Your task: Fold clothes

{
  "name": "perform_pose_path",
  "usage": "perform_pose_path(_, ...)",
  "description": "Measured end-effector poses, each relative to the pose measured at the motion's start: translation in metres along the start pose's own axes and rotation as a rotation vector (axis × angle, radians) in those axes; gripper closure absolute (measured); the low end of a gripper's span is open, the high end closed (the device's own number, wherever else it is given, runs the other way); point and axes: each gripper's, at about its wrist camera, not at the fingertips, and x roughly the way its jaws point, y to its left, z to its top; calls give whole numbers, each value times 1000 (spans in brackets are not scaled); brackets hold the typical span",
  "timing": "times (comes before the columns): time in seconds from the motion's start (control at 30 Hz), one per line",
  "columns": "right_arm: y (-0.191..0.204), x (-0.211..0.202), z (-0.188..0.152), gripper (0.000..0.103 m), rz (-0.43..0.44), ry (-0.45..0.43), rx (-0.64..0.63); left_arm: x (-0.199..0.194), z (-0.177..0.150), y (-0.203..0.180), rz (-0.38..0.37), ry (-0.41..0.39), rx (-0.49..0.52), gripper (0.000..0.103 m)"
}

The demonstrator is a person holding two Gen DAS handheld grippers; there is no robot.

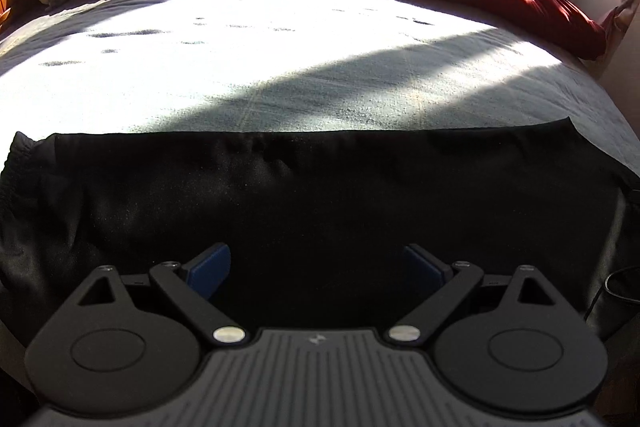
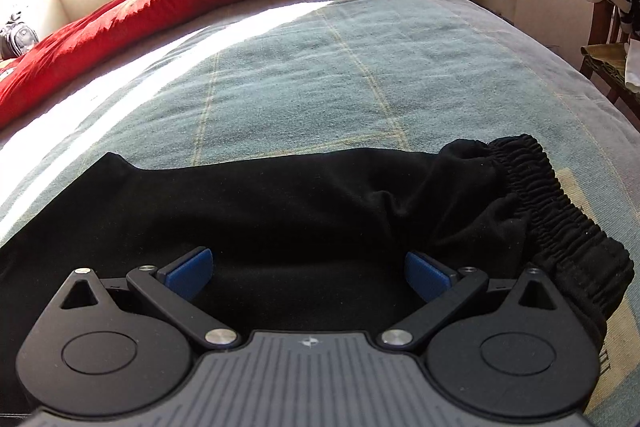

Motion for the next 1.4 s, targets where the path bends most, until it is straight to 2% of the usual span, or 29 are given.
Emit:
perform_pose_path(0.2,7,-8,-2,0,-27,-9,11,3,-15,11,21,45,-15,10)
perform_pose_path(0.47,23,-46,-23,0,-11,-57,-29,-4,-39,29,-19,2,32,10)
perform_pose_path(0.6,21,-44,-44,0,-61,-19,-29,-6,-49,30,-39,-35,93,8)
perform_pose_path(0.73,21,-50,-64,0,-87,-50,-58,-16,-59,30,-66,-83,148,8)
perform_pose_path(0.8,26,-63,-70,0,-77,-88,-62,-30,-63,32,-76,-135,180,8)
perform_pose_path(0.93,54,-87,-77,0,34,-153,-121,-50,-69,39,-75,-236,222,8)
perform_pose_path(1.03,82,-88,-88,0,86,-160,-203,-47,-76,44,-92,-250,225,8)
perform_pose_path(1.1,97,-80,-101,0,104,-130,-240,-39,-83,52,-101,-221,203,8)
perform_pose_path(1.2,104,-69,-120,0,80,-81,-270,-34,-96,64,-99,-192,167,8)
perform_pose_path(1.27,108,-75,-128,0,48,-101,-287,-44,-94,65,-121,-225,178,8)
perform_pose_path(1.4,127,-95,-124,0,137,-139,-266,-61,-85,65,-167,-291,196,8)
